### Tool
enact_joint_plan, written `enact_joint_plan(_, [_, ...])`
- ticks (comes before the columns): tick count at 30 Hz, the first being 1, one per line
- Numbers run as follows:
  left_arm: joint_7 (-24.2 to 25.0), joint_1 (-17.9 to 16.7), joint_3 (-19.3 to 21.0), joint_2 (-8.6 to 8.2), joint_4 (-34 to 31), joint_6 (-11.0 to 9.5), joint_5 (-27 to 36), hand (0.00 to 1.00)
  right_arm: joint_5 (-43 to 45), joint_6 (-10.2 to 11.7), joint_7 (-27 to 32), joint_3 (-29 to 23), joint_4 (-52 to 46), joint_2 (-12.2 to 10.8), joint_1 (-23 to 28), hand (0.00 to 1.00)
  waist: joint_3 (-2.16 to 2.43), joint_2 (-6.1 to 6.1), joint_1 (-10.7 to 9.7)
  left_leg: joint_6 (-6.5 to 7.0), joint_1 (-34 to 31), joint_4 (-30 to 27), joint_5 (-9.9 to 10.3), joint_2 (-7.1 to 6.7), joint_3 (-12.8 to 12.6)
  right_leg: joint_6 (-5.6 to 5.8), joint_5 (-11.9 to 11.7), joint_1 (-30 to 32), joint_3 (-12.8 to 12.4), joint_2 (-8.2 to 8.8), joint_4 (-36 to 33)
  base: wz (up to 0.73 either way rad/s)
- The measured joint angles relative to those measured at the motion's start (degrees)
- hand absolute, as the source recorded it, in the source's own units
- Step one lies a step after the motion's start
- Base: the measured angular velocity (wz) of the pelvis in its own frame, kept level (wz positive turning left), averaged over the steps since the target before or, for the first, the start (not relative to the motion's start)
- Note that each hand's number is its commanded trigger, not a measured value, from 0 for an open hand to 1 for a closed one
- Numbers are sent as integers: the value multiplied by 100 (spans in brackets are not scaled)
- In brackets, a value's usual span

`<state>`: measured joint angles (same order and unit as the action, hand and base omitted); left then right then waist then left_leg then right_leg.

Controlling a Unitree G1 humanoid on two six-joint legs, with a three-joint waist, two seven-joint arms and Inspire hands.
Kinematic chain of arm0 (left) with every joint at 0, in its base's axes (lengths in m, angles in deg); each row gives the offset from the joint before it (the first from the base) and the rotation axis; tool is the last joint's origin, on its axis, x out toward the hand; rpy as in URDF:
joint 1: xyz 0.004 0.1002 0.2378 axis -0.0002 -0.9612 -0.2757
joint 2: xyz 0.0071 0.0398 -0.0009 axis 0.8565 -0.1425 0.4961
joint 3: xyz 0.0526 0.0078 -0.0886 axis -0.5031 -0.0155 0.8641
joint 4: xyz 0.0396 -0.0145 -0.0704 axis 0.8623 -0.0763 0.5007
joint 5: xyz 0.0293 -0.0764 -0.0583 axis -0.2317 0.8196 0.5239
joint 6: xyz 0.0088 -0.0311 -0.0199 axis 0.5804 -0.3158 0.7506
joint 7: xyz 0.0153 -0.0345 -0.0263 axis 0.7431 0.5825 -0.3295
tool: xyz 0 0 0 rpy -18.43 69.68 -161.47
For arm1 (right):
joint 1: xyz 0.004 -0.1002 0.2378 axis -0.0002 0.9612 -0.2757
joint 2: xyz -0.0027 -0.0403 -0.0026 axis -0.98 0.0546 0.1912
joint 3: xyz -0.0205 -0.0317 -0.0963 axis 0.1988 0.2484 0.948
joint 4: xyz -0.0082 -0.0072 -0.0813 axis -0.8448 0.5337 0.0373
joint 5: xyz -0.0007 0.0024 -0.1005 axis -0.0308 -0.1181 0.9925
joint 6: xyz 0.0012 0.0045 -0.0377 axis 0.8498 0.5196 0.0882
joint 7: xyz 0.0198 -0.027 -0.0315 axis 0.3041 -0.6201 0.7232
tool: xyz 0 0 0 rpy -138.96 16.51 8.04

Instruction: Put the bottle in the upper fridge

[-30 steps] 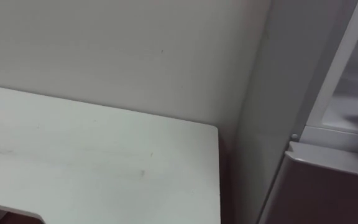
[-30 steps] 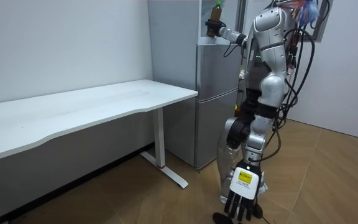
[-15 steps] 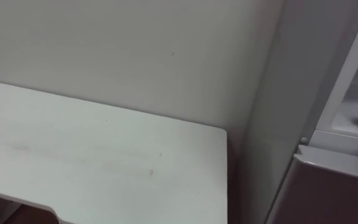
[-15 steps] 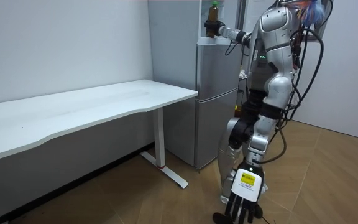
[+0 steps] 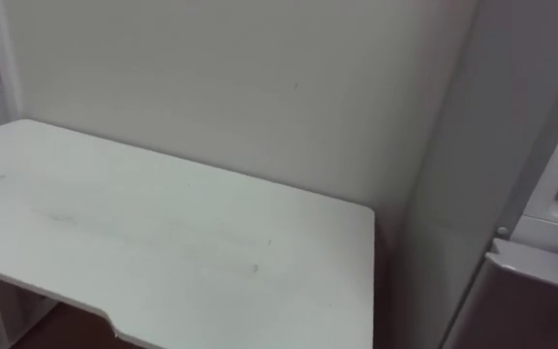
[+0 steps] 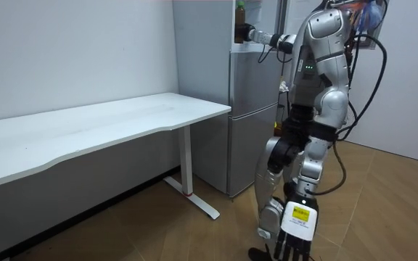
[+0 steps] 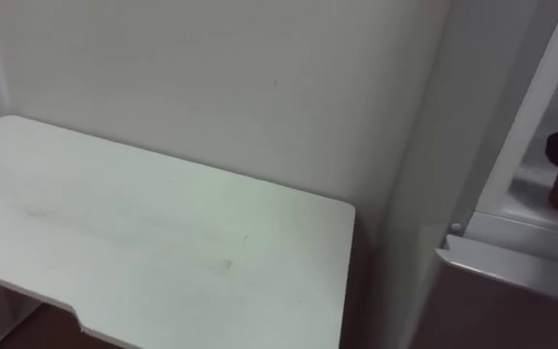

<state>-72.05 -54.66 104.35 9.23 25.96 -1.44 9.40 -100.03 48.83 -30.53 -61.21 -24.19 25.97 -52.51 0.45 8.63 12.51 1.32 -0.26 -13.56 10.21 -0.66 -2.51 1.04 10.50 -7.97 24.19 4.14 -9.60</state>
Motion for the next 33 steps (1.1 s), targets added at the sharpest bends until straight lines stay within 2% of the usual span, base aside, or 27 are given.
enact_joint_plan(4, [86, -132, 0, 12, -2, 7, 8, 0, -9, 2, -86, 134, 185, 4, -178, 100, -14, 1, 28, -13, -33, -5, -5, -4, 121, 1, 0, -24, 124, 1, -5, 13])
enact_joint_plan(10, [192, -159, 16, 13, -32, 17, 2, 0, -124, 4, -263, 265, 407, 9, -306, 100, -18, -3, 52, -33, -27, -21, -17, -2, 143, 0, 0, -58, 169, -14, -10, 2])
enact_joint_plan(18, [220, -145, -2, 25, -91, 112, 2, 0, -397, 3, -301, 482, 403, 16, -366, 100, -14, 20, 62, -49, -30, -24, -29, 4, 100, -58, 36, -14, 46, -21, -21, -3])
enact_joint_plan(25, [226, -161, -27, 152, -248, 220, -1, 0, -401, 3, -300, 522, 396, 16, -371, 100, -8, 32, 93, -81, -24, -36, -48, 28, 103, -87, 61, -20, 40, -52, -12, 0])
enact_joint_plan(26, [226, -161, -27, 168, -257, 220, -4, 0, -402, 3, -301, 523, 396, 16, -371, 89, -8, 32, 95, -85, -25, -36, -50, 31, 103, -92, 64, -24, 35, -57, -9, 0])
enact_joint_plan(27, [226, -162, -28, 176, -257, 220, -6, 0, -402, 3, -301, 523, 397, 16, -371, 58, -8, 31, 98, -86, -25, -36, -50, 32, 101, -95, 65, -25, 27, -60, -8, 0])
enact_joint_plan(28, [226, -171, -29, 186, -276, 219, -5, 0, -403, 3, -301, 527, 401, 16, -371, 56, -10, 30, 112, -89, -20, -34, -49, 38, 61, -99, 67, -25, 6, -66, -9, -8])
enact_joint_plan(29, [226, -195, -30, 187, -318, 222, -3, 0, -412, 2, -302, 527, 404, 16, -371, 40, -11, 28, 152, -93, -6, -29, -47, 53, 16, -102, 68, -19, -34, -74, -9, -11])
enact_joint_plan(30, [226, -207, -30, 190, -336, 222, -3, 0, -415, 2, -302, 528, 404, 16, -370, 15, -12, 29, 166, -97, -5, -28, -45, 60, 5, -103, 67, -19, -42, -80, -8, -10])
enact_joint_plan(31, [226, -223, -31, 200, -363, 219, -4, 0, -415, 0, -302, 529, 408, 16, -370, 0, -20, 27, 168, -102, -6, -29, -44, 67, 5, -105, 67, -19, -43, -87, -6, -4])
enact_joint_plan(33, [226, -225, -31, 204, -362, 219, -5, 0, -418, -2, -316, 528, 410, 16, -370, 0, -20, 28, 166, -111, -4, -31, -44, 77, -1, -109, 67, -19, -46, -95, -3, 0])
